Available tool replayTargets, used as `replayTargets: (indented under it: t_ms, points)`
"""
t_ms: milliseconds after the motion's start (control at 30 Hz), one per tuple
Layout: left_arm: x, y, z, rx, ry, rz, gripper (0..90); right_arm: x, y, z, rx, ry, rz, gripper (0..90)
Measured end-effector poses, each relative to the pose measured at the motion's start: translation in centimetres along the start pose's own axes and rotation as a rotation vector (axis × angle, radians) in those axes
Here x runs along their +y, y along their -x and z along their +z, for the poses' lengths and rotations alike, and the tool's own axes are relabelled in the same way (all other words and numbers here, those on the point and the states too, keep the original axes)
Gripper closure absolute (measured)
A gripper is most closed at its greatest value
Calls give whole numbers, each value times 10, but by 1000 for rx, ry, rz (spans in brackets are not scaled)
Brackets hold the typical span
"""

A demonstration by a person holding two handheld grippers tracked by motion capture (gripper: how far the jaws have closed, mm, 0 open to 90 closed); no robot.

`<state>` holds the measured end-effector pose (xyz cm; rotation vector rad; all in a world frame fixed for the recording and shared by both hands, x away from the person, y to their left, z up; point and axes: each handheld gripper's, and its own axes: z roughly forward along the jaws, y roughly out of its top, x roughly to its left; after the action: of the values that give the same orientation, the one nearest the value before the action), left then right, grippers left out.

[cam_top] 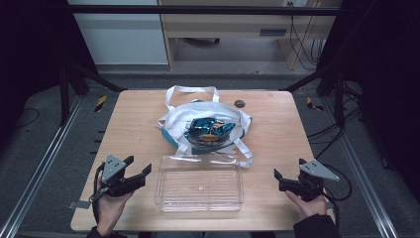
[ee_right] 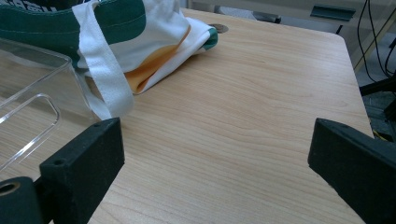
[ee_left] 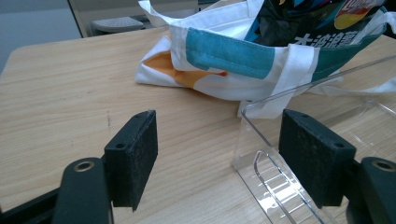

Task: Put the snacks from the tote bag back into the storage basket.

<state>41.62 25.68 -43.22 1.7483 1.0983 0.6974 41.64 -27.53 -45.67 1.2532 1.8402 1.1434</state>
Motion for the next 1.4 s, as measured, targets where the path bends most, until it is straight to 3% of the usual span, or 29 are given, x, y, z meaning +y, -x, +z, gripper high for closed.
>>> replayTargets:
  t_ms: [567, 867, 1400]
  points:
    - [2, 3, 1, -21, 7, -24, 283, -1, 0, 1, 4, -18, 0, 44]
    - [6, 8, 5, -28, 1, -1, 283, -1, 0, 2, -3, -22, -3, 43]
    - [14, 23, 13, -72, 3, 2, 284, -1, -1, 5, -6, -34, -16, 44]
